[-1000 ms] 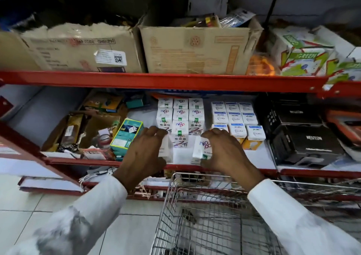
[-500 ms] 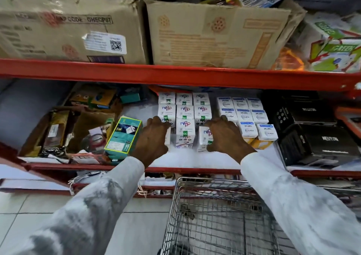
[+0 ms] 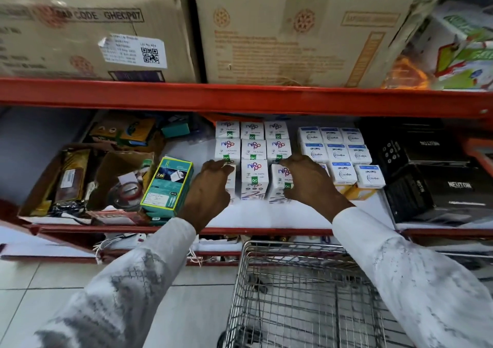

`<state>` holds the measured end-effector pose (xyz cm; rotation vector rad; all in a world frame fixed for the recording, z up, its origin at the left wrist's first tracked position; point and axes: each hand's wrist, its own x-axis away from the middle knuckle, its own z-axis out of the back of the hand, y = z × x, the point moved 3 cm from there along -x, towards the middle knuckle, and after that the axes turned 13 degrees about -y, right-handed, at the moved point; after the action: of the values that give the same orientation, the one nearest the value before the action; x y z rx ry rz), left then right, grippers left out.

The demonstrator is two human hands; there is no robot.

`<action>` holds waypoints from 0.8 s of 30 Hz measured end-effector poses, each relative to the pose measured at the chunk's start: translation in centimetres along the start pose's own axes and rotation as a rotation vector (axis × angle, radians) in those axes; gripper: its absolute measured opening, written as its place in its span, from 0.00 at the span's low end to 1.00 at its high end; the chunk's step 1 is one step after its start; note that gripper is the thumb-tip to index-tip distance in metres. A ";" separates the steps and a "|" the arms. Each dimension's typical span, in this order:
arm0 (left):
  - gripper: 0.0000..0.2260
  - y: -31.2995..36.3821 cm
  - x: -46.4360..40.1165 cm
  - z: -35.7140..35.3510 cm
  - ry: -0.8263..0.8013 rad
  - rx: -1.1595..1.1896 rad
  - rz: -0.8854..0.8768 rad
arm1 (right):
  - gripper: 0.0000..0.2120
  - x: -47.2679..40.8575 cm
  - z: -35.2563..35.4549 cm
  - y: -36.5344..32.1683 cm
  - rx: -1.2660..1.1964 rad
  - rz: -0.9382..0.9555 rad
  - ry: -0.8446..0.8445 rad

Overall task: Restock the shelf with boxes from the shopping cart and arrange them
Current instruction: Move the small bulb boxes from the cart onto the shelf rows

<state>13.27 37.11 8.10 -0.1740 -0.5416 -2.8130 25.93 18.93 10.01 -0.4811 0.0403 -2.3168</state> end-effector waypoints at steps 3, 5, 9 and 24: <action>0.32 -0.3 0.5 -0.3 -0.002 0.017 -0.002 | 0.38 0.5 -0.7 0.1 -0.008 0.001 0.038; 0.32 -0.7 1.0 -0.6 0.037 0.060 0.000 | 0.39 0.9 -1.2 0.3 -0.029 0.003 0.066; 0.34 -1.3 2.4 -1.4 0.161 0.255 0.116 | 0.38 2.0 -2.3 0.3 -0.127 -0.036 0.196; 0.33 -1.5 2.0 -4.7 0.301 0.525 0.184 | 0.32 0.7 -5.8 0.3 -0.331 -0.084 0.322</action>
<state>10.57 36.22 3.61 0.2840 -1.0919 -2.3600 23.62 17.58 4.79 -0.2685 0.5751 -2.4591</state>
